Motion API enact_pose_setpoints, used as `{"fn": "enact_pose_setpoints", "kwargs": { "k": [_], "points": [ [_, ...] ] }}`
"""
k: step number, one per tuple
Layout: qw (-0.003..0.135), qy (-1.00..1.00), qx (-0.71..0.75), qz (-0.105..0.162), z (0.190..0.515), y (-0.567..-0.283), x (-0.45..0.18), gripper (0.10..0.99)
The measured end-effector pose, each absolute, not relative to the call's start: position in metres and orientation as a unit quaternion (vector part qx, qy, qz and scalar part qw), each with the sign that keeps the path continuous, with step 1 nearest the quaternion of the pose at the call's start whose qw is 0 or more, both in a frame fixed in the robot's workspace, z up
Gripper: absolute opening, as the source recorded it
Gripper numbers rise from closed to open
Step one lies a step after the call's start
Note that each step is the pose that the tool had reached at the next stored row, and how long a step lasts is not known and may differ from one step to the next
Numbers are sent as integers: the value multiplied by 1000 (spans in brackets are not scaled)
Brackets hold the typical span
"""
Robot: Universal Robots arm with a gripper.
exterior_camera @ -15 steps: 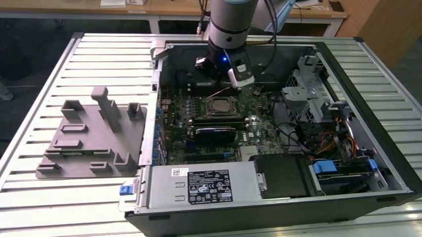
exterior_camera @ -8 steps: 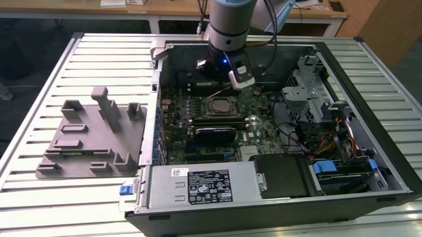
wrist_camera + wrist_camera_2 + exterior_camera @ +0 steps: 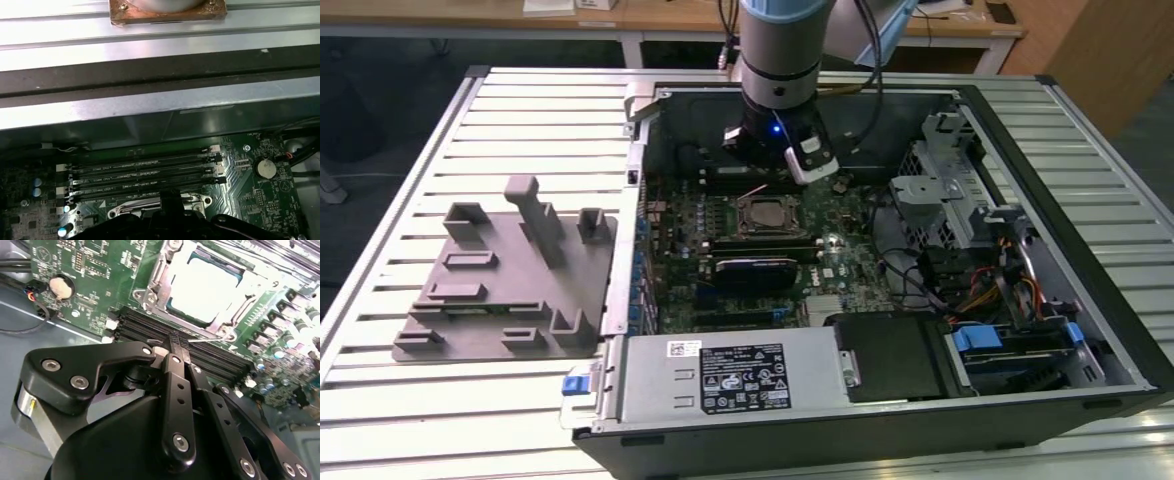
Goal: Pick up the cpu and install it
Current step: 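Install the first cpu locking lever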
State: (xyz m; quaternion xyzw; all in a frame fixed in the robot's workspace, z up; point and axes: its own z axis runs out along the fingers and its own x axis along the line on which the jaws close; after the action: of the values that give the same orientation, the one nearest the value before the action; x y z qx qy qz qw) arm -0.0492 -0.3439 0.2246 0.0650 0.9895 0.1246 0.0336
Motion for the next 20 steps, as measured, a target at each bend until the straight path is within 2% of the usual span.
{"fn": "enact_pose_setpoints", "kwargs": {
  "k": [7,17,20],
  "points": [
    [36,989,65,126,223,-344,-49,106],
    [65,988,63,126,215,-344,-51,106],
    [70,987,69,125,213,-344,-53,106]
  ]
}}
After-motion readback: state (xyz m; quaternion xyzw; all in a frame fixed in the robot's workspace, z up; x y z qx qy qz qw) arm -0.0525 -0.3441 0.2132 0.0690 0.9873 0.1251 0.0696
